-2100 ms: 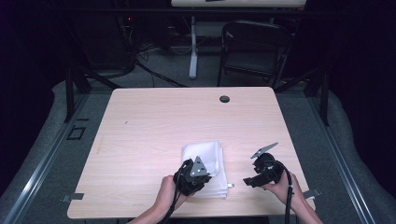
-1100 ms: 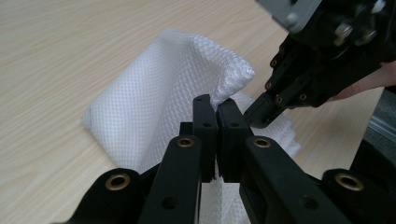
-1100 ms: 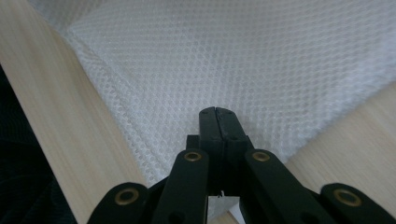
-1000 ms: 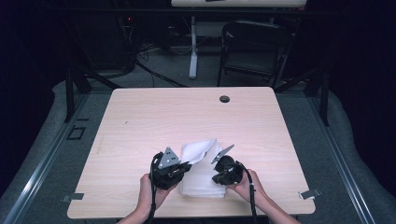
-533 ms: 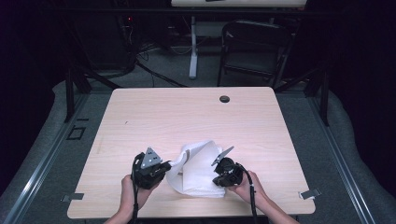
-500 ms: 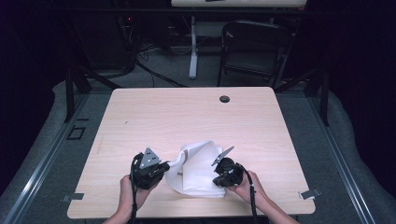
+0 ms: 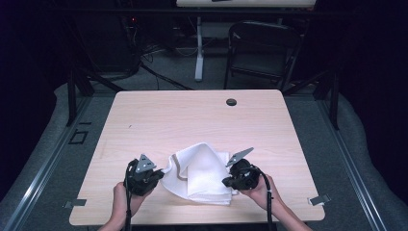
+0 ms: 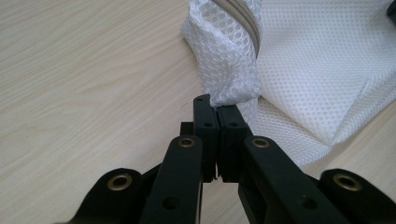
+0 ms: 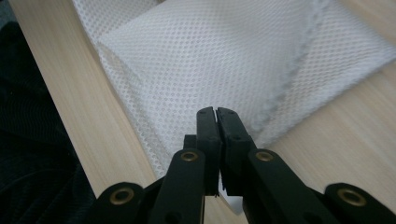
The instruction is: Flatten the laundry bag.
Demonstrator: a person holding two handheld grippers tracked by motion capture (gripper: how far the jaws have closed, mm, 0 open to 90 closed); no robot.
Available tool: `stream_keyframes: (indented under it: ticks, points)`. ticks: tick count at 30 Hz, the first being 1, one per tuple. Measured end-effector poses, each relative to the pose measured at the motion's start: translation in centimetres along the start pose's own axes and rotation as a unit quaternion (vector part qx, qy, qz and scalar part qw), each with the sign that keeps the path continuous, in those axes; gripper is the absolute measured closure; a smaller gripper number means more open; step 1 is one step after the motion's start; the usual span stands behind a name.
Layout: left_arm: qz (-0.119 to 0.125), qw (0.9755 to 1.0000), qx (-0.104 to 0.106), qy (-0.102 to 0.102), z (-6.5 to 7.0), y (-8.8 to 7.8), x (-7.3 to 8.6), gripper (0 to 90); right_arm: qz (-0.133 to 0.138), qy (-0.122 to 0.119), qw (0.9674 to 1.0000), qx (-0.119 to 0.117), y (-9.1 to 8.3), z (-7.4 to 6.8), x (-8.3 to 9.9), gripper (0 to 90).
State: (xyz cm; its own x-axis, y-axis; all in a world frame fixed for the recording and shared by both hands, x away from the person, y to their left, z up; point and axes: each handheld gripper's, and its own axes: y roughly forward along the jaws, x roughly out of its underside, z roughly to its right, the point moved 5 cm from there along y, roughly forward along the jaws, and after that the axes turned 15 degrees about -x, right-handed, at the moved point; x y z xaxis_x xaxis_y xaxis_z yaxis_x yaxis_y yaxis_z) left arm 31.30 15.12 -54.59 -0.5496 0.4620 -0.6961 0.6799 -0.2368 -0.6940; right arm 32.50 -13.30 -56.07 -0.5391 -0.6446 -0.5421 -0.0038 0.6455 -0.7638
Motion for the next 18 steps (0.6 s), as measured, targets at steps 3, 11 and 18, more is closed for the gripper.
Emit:
stream_keyframes:
  ticks: [3, 11, 18]
  points:
    - [-0.009, 0.9999, 0.004, -0.003, -0.1, 0.2, 0.2, 88.8, 0.02, 0.007, 0.9997, 0.01, -1.2, 0.1, 0.0, 88.5]
    - [-0.018, 0.9998, 0.002, -0.012, -0.5, 0.5, 0.5, 88.8, 0.032, 0.032, 0.9986, 0.026, -2.0, 1.7, 0.1, 88.4]
    - [-0.021, 0.9997, 0.001, -0.013, -0.6, 0.4, 0.8, 88.7, -0.003, 0.049, 0.9987, 0.01, 1.8, 2.2, 0.2, 88.2]
